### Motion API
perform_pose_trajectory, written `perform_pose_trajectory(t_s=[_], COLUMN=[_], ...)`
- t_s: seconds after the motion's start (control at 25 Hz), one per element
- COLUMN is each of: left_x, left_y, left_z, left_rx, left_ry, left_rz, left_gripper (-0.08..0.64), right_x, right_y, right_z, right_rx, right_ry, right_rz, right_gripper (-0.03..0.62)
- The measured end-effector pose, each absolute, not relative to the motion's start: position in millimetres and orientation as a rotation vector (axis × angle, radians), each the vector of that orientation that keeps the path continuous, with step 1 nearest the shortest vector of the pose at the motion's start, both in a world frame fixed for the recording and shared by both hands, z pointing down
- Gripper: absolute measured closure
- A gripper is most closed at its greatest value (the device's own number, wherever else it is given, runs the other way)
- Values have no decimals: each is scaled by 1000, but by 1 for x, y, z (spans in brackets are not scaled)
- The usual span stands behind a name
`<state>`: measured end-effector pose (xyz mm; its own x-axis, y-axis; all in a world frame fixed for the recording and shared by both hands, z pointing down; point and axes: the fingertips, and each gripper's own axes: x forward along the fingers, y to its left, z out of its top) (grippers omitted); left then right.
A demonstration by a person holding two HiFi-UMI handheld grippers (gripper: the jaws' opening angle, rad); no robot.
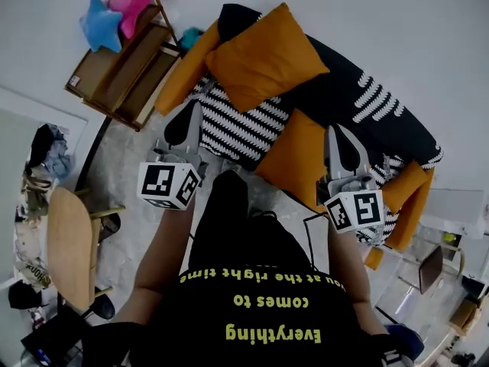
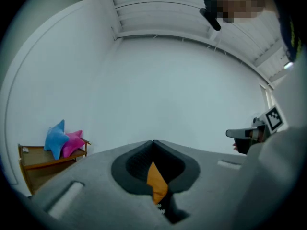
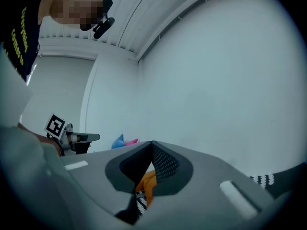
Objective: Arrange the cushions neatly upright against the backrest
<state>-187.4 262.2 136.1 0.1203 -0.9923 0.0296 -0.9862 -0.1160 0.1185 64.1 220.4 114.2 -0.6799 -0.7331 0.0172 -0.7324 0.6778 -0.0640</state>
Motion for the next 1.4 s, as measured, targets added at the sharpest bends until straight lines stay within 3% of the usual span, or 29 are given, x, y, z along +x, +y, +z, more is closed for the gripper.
perform_pose_trajectory(t_s=[0.52, 1.4], left_x=[-280, -313], left_y=[52, -64], left_z=[125, 255], left_rx=[2441, 2171], left_ry=[-1842, -1969], left_rz=[-65, 35], left_gripper=[560, 560], right_x=[-28, -38], right_y=[48, -147], right_z=[107, 240], right_rx=[-1432, -1312], right_ry=[2759, 2971], right_rz=[-144, -404], right_gripper=[581, 580])
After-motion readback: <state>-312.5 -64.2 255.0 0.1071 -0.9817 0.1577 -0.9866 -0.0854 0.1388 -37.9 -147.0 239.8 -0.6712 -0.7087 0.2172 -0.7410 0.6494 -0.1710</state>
